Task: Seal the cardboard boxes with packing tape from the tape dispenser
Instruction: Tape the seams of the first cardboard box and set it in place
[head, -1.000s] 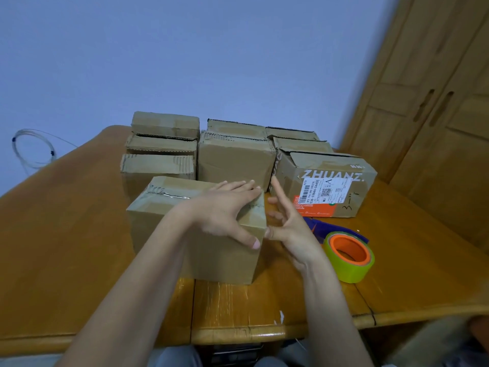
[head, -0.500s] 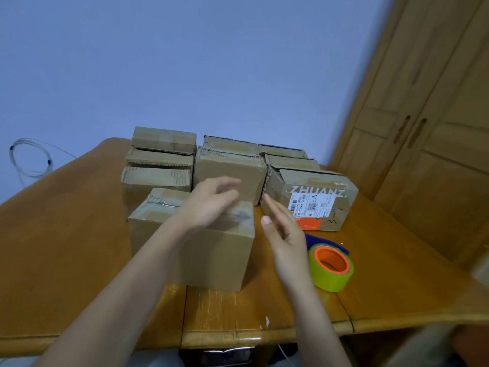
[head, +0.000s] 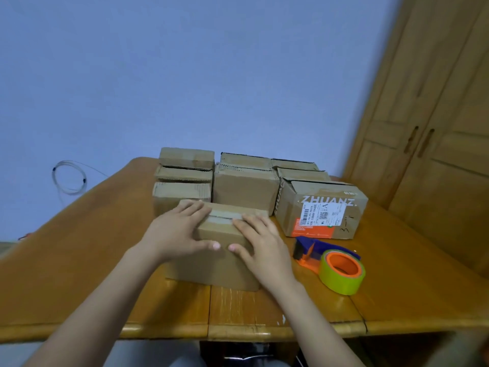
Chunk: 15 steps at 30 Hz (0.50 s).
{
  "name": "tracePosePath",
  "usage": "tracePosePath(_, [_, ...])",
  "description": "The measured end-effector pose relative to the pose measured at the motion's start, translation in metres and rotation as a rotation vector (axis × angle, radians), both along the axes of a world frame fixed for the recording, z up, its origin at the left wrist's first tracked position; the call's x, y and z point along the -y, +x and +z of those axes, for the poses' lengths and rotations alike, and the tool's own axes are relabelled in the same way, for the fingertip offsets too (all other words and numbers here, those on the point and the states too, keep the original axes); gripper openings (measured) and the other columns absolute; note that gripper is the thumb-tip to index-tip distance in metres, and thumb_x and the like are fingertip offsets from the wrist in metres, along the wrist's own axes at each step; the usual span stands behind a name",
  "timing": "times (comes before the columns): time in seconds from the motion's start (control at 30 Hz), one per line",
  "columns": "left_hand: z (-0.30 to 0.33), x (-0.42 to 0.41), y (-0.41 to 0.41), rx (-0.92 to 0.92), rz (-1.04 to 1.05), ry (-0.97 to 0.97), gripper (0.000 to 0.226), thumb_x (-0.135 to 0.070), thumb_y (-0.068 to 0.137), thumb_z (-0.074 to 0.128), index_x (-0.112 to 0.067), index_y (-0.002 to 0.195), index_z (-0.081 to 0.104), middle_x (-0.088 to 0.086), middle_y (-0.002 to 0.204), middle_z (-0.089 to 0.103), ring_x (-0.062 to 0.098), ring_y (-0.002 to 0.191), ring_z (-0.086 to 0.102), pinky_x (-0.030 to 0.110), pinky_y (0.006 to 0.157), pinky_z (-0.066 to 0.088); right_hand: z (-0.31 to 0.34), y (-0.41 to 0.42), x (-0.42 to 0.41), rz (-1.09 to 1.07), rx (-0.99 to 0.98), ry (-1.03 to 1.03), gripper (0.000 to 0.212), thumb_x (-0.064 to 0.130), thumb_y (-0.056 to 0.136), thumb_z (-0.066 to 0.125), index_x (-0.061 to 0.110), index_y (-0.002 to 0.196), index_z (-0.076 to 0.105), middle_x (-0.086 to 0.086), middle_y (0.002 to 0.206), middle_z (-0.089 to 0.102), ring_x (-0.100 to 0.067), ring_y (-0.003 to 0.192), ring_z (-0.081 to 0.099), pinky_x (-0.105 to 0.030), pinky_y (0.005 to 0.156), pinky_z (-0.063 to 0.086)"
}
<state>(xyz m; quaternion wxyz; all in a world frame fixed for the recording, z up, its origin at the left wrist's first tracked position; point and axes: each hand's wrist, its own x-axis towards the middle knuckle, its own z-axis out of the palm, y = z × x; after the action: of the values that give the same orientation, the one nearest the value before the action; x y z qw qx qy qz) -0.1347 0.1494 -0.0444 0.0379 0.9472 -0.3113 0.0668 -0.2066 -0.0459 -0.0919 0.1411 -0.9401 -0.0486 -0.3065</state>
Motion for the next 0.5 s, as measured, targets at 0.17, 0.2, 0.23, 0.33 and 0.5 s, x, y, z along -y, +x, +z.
tracePosePath(0.17, [0.000,0.014,-0.003,0.064,0.022,0.020,0.137,-0.096,0.037,-0.015,-0.028,0.153,0.011,-0.005,0.161,0.009,0.014,0.148,0.007,0.035,0.111,0.032,0.001,0.004,0.010,0.013,0.020,0.036,0.046,0.041,0.087,0.064,0.028,0.130,0.058,0.006,0.134,0.056,-0.023,0.132,0.041,-0.045,0.101,0.041])
tracePosePath(0.2, [-0.003,0.017,-0.002,0.080,0.036,0.025,0.142,-0.096,0.032,-0.022,-0.028,0.153,0.012,-0.005,0.161,0.010,0.015,0.148,0.009,0.035,0.112,0.030,0.003,0.004,0.013,0.012,0.022,0.039,0.045,0.041,0.087,0.065,0.028,0.130,0.059,0.006,0.134,0.056,-0.022,0.132,0.041,-0.045,0.104,0.038])
tracePosePath(0.23, [-0.006,0.019,-0.001,0.094,0.048,0.025,0.143,-0.095,0.032,-0.024,-0.028,0.153,0.014,-0.004,0.161,0.013,0.015,0.148,0.010,0.036,0.114,0.027,0.004,0.004,0.015,0.007,0.017,0.040,0.045,0.041,0.087,0.064,0.029,0.130,0.059,0.007,0.134,0.056,-0.021,0.132,0.041,-0.045,0.108,0.034])
tracePosePath(0.33, [-0.007,0.026,0.001,0.129,0.035,0.008,0.121,-0.093,0.054,-0.005,-0.027,0.152,0.020,-0.002,0.159,0.019,0.017,0.147,0.013,0.040,0.119,0.010,0.017,0.003,0.017,-0.037,-0.094,0.024,0.044,0.043,0.088,0.061,0.035,0.131,0.055,0.015,0.136,0.052,-0.010,0.134,0.034,-0.047,0.117,0.011])
tracePosePath(0.5, [-0.010,0.051,0.000,0.187,0.026,-0.029,0.088,-0.077,0.081,0.038,-0.022,0.149,0.028,0.002,0.157,0.026,0.019,0.145,0.020,0.034,0.117,0.017,0.051,0.011,0.028,-0.139,-0.321,-0.127,0.039,0.036,0.084,0.068,0.027,0.120,0.058,0.006,0.125,0.058,-0.017,0.124,0.045,-0.049,0.114,0.018])
